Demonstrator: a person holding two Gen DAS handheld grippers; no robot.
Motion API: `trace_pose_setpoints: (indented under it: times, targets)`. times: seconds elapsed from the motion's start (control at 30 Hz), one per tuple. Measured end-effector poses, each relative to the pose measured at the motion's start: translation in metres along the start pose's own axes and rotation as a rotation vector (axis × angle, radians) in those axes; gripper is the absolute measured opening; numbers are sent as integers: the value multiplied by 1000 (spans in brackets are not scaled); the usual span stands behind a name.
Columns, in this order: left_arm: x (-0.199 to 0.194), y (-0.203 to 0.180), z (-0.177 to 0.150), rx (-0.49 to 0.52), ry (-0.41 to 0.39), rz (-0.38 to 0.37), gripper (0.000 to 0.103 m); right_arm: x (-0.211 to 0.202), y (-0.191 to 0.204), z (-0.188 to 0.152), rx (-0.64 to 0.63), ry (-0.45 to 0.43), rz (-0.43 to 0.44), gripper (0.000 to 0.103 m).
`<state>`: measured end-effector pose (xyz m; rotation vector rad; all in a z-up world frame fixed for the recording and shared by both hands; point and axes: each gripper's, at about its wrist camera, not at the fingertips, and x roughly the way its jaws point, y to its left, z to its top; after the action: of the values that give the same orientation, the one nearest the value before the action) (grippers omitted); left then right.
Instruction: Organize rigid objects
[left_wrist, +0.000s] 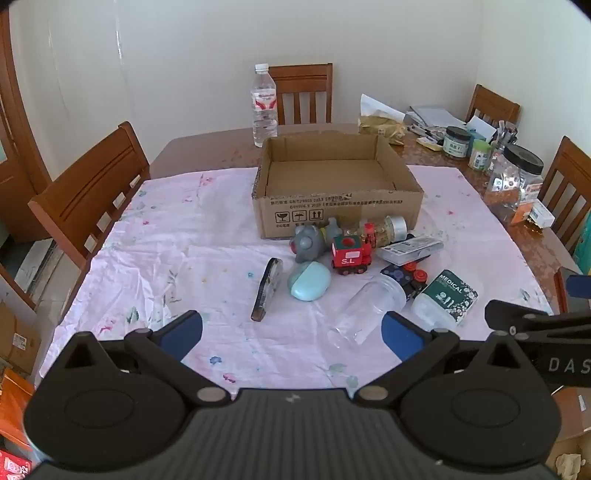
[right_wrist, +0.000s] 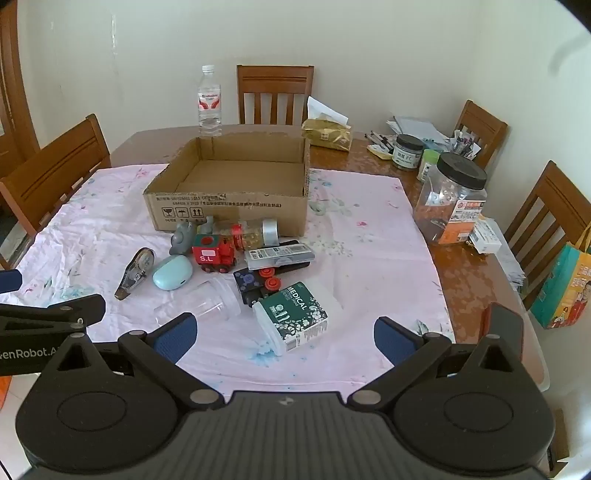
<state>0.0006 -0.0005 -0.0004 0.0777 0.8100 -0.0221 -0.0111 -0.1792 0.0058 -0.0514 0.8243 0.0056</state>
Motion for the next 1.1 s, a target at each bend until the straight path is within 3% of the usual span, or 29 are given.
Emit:
trace_pose_setpoints:
  times: [1.1]
  targets:
    - [-6,6,6,-29,-8,2,103,-2,2,7,-12,-8,10,103]
